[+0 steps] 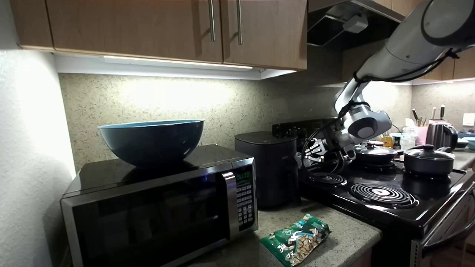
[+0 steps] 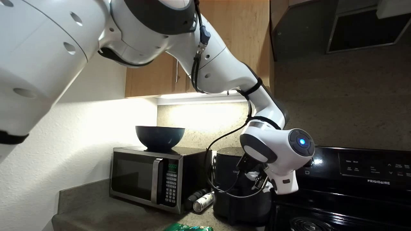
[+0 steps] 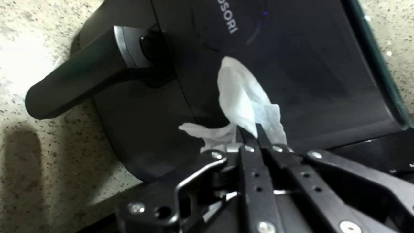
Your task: Use the tissue to wipe the airfryer
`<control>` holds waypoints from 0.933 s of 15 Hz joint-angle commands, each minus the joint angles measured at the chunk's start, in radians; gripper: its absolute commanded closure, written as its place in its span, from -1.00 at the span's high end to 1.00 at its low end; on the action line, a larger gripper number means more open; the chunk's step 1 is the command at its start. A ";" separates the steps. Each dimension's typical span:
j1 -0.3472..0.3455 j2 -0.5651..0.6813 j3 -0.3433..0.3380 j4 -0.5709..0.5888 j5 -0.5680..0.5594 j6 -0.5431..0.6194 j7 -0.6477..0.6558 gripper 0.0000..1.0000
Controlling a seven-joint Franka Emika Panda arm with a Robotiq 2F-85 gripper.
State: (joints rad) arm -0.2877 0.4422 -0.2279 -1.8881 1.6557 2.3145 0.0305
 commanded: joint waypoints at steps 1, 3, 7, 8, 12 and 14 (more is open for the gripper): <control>0.021 0.049 0.013 0.019 0.006 0.015 -0.049 -0.96; 0.027 0.068 0.015 0.025 0.005 0.019 -0.051 -0.96; 0.014 0.056 0.022 0.025 0.040 -0.008 -0.054 -0.96; 0.008 0.039 0.024 0.014 0.053 -0.026 -0.072 -0.96; -0.027 -0.097 0.013 -0.087 0.131 -0.155 -0.155 -0.96; -0.042 -0.147 0.002 -0.111 0.165 -0.240 -0.152 -0.96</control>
State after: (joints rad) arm -0.3059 0.4100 -0.2267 -1.9213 1.7569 2.1744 -0.0833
